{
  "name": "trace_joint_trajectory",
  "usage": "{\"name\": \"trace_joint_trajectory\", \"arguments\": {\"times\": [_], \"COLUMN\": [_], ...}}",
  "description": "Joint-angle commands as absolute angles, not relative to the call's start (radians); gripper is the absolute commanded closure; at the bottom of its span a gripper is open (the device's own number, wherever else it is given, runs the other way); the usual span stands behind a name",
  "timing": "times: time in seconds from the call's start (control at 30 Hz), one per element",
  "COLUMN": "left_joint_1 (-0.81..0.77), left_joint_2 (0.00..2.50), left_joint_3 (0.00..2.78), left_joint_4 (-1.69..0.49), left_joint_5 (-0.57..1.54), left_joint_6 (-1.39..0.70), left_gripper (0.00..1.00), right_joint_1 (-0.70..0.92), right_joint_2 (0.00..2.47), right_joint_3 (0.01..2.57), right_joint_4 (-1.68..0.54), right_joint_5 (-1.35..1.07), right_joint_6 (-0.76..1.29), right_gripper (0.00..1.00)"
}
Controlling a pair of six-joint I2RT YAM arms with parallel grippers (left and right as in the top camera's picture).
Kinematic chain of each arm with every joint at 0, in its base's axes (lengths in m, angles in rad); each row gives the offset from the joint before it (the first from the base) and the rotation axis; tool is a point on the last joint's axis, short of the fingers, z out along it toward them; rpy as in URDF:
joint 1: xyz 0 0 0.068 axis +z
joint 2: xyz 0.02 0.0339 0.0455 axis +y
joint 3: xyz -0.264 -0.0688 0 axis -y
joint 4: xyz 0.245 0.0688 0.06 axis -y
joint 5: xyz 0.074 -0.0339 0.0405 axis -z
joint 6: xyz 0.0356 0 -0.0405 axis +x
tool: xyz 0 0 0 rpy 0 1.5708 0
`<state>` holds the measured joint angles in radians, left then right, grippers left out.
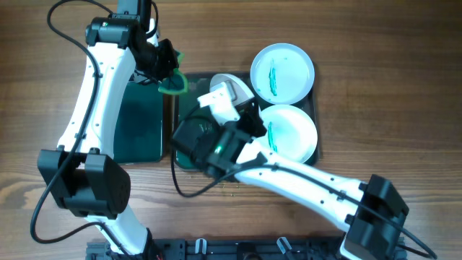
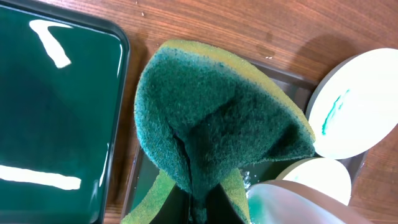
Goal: Clean dirty plates on tray and stack at the side
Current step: 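Lift the left white plate with the right gripper and tilt it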
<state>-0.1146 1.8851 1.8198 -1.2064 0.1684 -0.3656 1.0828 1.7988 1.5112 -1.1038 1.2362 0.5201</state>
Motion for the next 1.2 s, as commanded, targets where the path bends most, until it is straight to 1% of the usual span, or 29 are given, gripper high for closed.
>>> {"name": "trace_joint_trajectory", "arguments": {"times": [0.0,0.1,0.33,0.47,0.53,0.6,0.63,0.7,0.73,0.83,0.97,1.1,1.17], "left_joint_1": [-0.114,-0.114,-0.114,-0.119,-0.122,-0.124,-0.126,-0.127,-0.128,-0.129,-0.136,-0.154,-0.170], "left_joint_2": [1.881,1.881,1.881,1.882,1.882,1.882,1.882,1.882,1.882,1.882,1.882,1.882,1.882], "left_joint_3": [1.831,1.831,1.831,1.831,1.831,1.830,1.822,1.809,1.795,1.761,1.718,1.691,1.673], "left_joint_4": [-1.209,-1.209,-1.209,-1.216,-1.220,-1.224,-1.224,-1.224,-1.223,-1.223,-1.219,-1.200,-1.179], "left_joint_5": [0.159,0.159,0.159,0.159,0.159,0.159,0.159,0.159,0.159,0.159,0.159,0.159,0.159], "left_joint_6": [-0.374,-0.374,-0.375,-0.375,-0.375,-0.375,-0.375,-0.375,-0.375,-0.375,-0.375,-0.375,-0.375], "left_gripper": [0.96,0.96,0.96,0.96,0.96,0.96,0.96,0.96,0.96,0.96,0.96,0.96,0.96], "right_joint_1": [1.121,1.134,1.136,1.131,1.118,1.090,1.055,0.995,0.942,0.804,0.590,0.410,0.279], "right_joint_2": [1.789,1.789,1.789,1.789,1.789,1.789,1.789,1.789,1.789,1.787,1.760,1.713,1.682], "right_joint_3": [1.518,1.518,1.518,1.518,1.518,1.518,1.518,1.518,1.518,1.518,1.518,1.518,1.518], "right_joint_4": [-1.106,-1.107,-1.083,-1.061,-1.060,-1.061,-1.063,-1.063,-1.062,-1.055,-1.015,-0.988,-0.989], "right_joint_5": [1.474,1.520,1.520,1.462,1.345,1.175,1.015,0.830,0.693,0.430,0.086,-0.139,-0.211], "right_joint_6": [0.523,0.513,0.487,0.490,0.490,0.505,0.532,0.562,0.563,0.537,0.368,0.282,0.261], "right_gripper": [0.96,0.96,0.96,0.96,0.96,0.96,0.96,0.96,0.96,0.96,0.96,0.96,0.96]}}
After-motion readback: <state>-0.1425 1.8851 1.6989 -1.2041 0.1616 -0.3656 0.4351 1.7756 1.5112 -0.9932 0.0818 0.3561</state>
